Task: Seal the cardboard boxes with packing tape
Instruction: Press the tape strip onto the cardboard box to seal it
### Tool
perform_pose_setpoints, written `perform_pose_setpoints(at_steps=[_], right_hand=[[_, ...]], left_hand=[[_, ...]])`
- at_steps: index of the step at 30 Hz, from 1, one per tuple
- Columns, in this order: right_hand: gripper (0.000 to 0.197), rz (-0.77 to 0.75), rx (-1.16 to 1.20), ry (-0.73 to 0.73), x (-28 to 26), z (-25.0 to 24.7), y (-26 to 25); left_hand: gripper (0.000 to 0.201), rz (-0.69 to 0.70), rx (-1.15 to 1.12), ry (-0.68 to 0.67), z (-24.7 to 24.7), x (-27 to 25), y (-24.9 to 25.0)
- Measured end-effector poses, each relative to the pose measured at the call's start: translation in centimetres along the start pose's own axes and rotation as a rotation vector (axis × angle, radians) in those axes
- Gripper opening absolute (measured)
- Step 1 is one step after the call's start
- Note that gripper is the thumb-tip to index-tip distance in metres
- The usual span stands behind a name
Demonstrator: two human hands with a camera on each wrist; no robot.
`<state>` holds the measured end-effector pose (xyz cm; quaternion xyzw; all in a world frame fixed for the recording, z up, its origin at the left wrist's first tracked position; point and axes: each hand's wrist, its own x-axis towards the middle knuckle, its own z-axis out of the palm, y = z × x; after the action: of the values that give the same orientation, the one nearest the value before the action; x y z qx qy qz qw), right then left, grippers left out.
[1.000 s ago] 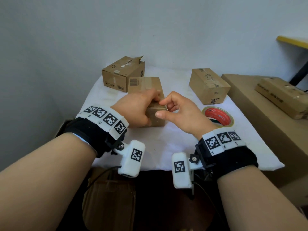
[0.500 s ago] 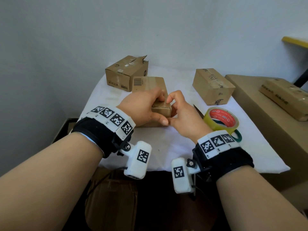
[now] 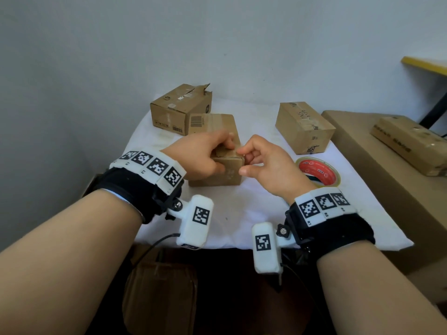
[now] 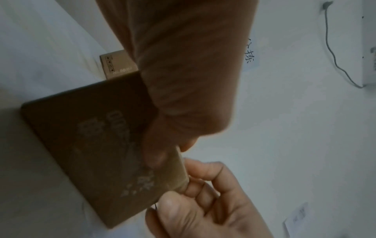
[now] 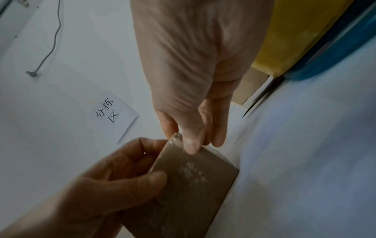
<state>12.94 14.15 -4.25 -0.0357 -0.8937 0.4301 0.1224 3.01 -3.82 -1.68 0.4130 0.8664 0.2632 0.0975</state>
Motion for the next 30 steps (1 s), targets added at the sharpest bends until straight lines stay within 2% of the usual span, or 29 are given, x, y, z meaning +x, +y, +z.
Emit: perform_pose_setpoints(at_steps=[2,5,9,12,14,16,19,21,26,30], right_hand=[[0.035,0.016,0.034,-0.015,0.0,0.1,-0.2],[0.036,0.025,0.029,0.050,0.3,0.7,-0.2],[0.030,0.031,-0.039,0.081,0.5,1.0,-0.3],[0.027,0.072,-0.010,0.020,0.4,0.3,-0.5],[0.015,0.100,0.076,-0.002,0.3,-0.2,-0.9],[0.014,0.145,0.163,0.024,0.2,-0.3,-1.5],[0.028,0.218,0.149,0.062,0.5,0.6,-2.1],[0.025,0.243,0.143,0.060,0.7,1.1,-2.3],[0.013,0.272,0.186,0.049,0.9,0.8,-2.4],[0.011,0.253,0.099,0.055,1.2,1.2,-2.8]], left_hand=[[0.037,0.005,-0.126,0.010,-0.1,0.0,-0.2],[0.021,0.028,-0.156,0.037,0.1,0.5,-0.6],[0.028,0.007,-0.195,-0.029,-0.1,0.9,-1.1],[0.031,-0.004,-0.382,-0.053,-0.3,0.6,-0.9],[0.025,-0.015,-0.490,-0.033,-0.7,0.2,-0.6],[0.027,-0.018,-0.544,0.012,-1.0,-0.1,-0.3],[0.051,-0.011,-0.759,0.120,-1.4,-0.5,-0.3],[0.056,-0.007,-0.857,0.211,-1.7,-0.8,-0.9],[0.040,-0.085,-0.844,0.308,-1.9,-1.6,-3.0],[0.036,-0.149,-0.778,0.253,-1.8,-1.7,-3.9]])
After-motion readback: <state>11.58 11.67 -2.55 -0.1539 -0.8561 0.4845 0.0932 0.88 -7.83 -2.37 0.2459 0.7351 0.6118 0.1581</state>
